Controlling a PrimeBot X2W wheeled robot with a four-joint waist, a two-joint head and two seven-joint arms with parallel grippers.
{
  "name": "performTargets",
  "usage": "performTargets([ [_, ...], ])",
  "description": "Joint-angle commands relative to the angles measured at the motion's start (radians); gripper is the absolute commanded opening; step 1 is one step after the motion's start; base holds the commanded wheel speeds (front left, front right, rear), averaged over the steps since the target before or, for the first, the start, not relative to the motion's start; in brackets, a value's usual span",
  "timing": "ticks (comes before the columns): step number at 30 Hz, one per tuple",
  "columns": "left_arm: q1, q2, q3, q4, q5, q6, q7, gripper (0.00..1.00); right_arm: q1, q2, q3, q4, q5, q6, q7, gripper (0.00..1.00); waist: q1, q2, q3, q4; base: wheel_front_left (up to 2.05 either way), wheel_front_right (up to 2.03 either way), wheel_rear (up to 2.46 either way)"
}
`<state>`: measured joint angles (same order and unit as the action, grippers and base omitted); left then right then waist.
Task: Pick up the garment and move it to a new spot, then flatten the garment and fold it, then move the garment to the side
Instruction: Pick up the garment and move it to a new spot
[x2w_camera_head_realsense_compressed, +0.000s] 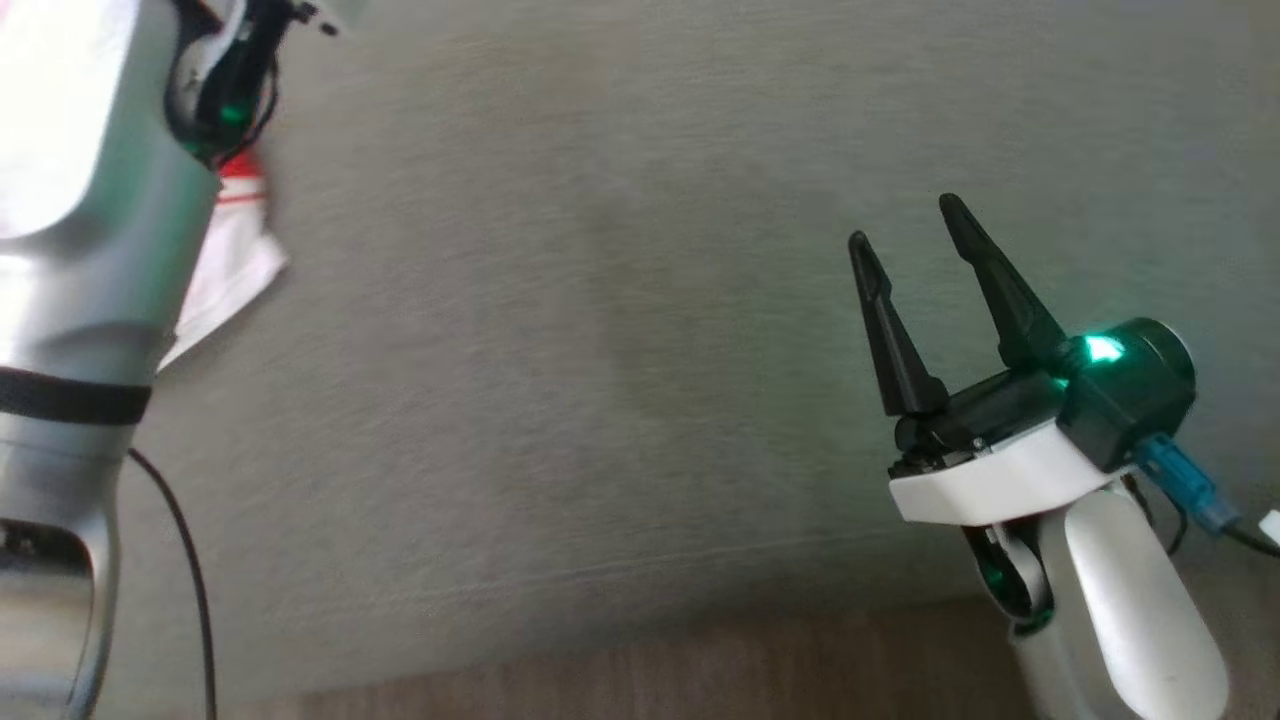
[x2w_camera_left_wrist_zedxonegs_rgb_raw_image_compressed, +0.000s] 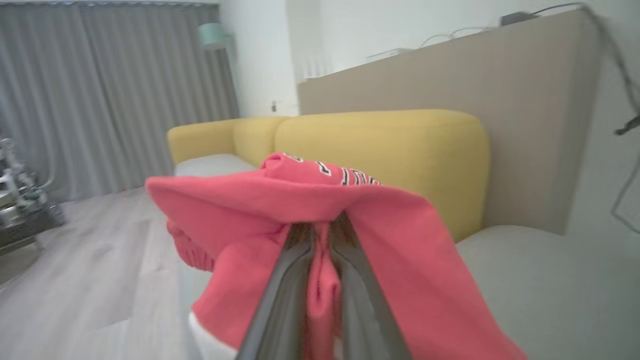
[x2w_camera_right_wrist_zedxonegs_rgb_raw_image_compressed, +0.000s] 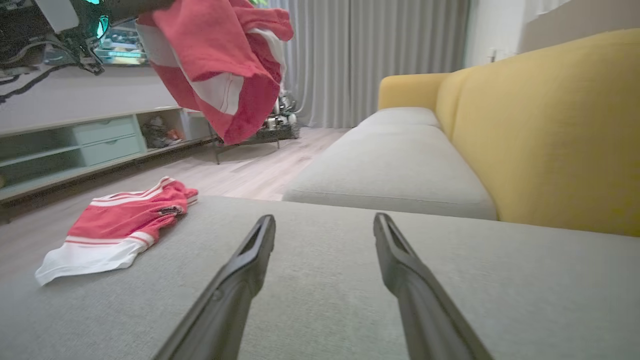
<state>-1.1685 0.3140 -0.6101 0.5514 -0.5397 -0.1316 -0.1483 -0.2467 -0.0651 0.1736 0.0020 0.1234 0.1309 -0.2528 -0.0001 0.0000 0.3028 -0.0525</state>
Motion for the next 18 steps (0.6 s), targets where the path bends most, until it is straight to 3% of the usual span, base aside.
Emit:
performTargets([
  [1,-0.031,0.031,0.02,-0.046,-0.005,0.004,0.009,0.0,-0.008,0.015,0.023,-0.049,0.009,0.0,-0.009,1.0,0.0001,0.0,-0.016,-0.114,0.0,0.0,0.0],
  [8,0.018,-0.044,-0.05,-0.066,0.028,0.043,0.012,0.0,-0.03,0.015,0.01,-0.11,0.055,0.0,-0.009,1.0,0.0001,0.0,0.043,-0.26,0.0,0.0,0.0],
  [14,0.075,-0.095,-0.135,0.06,0.106,0.076,-0.053,0.0,-0.048,0.015,0.011,-0.14,0.101,0.0,-0.009,1.0,0.0001,0.0,0.125,-0.321,0.0,0.0,0.0],
  [18,0.112,-0.127,-0.169,0.151,0.122,0.075,-0.078,0.0,-0.055,0.015,0.015,-0.142,0.113,0.0,-0.009,1.0,0.0001,0.0,0.154,-0.336,0.0,0.0,0.0],
])
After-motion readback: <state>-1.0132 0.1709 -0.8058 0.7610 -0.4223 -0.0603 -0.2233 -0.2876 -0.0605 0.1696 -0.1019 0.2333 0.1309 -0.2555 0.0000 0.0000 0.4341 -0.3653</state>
